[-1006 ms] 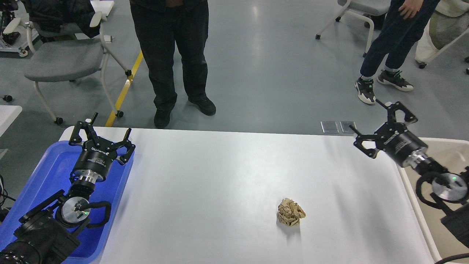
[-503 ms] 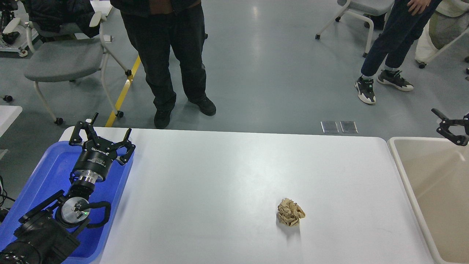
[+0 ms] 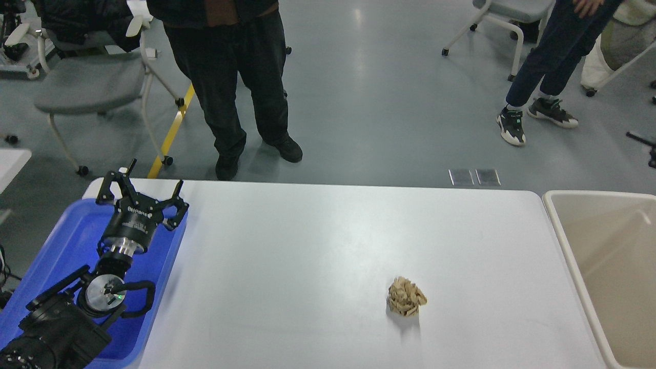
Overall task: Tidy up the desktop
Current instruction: 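Raise the right gripper up and away from the table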
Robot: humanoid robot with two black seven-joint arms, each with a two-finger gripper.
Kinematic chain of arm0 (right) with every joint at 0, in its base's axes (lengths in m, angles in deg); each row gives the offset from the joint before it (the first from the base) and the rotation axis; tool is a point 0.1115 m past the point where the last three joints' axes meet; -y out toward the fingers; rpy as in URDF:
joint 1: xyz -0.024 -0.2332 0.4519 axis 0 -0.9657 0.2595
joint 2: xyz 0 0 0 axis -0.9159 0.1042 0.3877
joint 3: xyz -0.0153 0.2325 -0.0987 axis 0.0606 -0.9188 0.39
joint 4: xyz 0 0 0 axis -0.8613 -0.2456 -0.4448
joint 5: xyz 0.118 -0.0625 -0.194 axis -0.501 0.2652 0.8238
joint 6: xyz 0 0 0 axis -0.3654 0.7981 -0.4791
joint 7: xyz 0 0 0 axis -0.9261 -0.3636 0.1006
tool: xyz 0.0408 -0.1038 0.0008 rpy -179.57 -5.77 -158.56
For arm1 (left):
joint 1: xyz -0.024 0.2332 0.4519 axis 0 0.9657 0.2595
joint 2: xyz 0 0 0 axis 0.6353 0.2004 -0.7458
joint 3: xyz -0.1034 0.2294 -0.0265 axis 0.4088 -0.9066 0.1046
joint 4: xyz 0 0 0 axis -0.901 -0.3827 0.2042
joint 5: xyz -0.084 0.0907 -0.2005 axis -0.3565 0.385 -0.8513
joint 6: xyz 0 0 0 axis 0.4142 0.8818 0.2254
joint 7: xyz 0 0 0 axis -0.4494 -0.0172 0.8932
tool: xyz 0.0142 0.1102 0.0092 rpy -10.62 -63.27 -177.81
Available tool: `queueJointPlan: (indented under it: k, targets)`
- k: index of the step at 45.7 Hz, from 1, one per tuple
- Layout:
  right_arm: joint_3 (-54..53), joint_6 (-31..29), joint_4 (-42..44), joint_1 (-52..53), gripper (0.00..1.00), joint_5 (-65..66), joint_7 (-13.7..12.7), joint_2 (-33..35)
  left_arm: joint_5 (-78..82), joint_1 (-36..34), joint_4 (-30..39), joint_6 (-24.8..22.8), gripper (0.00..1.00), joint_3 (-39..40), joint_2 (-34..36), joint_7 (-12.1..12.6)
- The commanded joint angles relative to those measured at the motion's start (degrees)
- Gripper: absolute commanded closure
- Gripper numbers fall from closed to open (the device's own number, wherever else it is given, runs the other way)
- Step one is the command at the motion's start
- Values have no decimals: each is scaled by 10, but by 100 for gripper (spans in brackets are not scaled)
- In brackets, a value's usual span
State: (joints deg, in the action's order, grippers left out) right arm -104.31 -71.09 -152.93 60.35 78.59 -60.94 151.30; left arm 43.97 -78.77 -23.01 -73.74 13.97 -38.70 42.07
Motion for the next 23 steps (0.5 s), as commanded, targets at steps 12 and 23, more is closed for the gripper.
queueJointPlan:
  k: [12,23]
  targets:
    - [5,72,-250,117,0,271,-13,-62,0,0,0,0,0,0,0,0]
    - [53,90,-247,125,0,466,-25,-233,1,0,0,0,0,0,0,0]
